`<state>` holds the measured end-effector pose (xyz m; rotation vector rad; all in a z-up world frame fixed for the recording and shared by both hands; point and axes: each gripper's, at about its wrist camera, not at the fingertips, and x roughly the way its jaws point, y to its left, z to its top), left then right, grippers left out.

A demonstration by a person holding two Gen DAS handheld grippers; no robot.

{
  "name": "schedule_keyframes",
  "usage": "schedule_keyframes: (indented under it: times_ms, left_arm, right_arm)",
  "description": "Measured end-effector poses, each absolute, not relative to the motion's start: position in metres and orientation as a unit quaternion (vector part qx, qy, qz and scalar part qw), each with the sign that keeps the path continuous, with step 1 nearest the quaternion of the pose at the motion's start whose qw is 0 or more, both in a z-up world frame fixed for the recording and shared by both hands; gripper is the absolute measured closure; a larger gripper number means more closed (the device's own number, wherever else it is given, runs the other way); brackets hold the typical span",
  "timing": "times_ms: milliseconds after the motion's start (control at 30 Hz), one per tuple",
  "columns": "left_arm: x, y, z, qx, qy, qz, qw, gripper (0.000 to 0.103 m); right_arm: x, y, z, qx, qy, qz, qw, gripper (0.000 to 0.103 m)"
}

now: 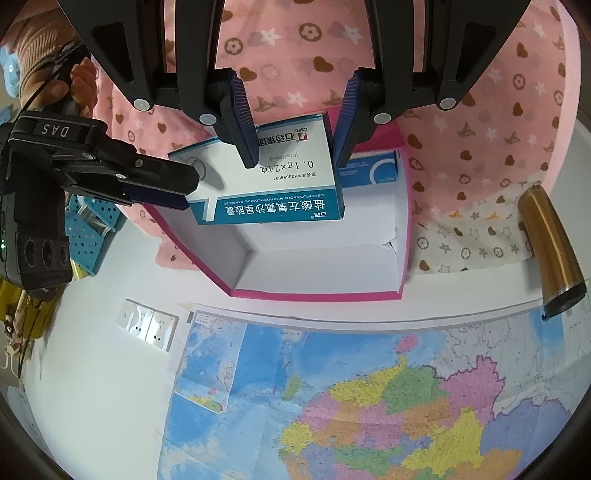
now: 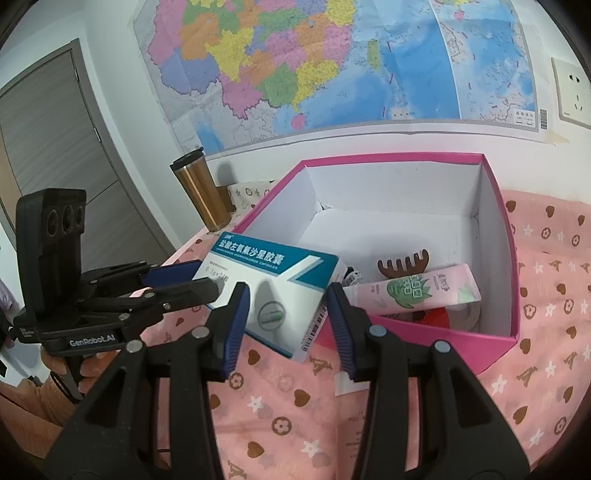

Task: Organize rigid objects
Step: 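Carry the blue-and-white medicine box over the magenta box rim with the right gripper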

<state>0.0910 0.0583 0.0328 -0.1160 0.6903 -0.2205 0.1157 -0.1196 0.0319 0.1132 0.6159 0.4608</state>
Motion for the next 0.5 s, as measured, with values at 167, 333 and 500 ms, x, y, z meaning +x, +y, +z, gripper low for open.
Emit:
schedule_keyframes:
  times_ms: [167, 333, 500]
  left_arm:
    - [0.099, 0.062, 0.034, -0.062, 0.339, -0.107, 0.932, 0.062]
    - [0.104, 0.064, 0.034, -0.066, 0.342, -0.106, 0.931, 0.062]
    - [0.109, 0.066, 0.034, -0.067, 0.342, -0.102, 0.932, 0.062]
  right_arm:
    - [0.122, -0.119, 0.036, 0.054, 0.295, 0.225, 0.927, 0.057]
    - [0.129, -0.119, 0.037, 0.054, 0.294, 0.225, 0.927, 0.057]
    - [0.133, -0.119, 0.038, 0.054, 0.295, 0.225, 0.927, 0.057]
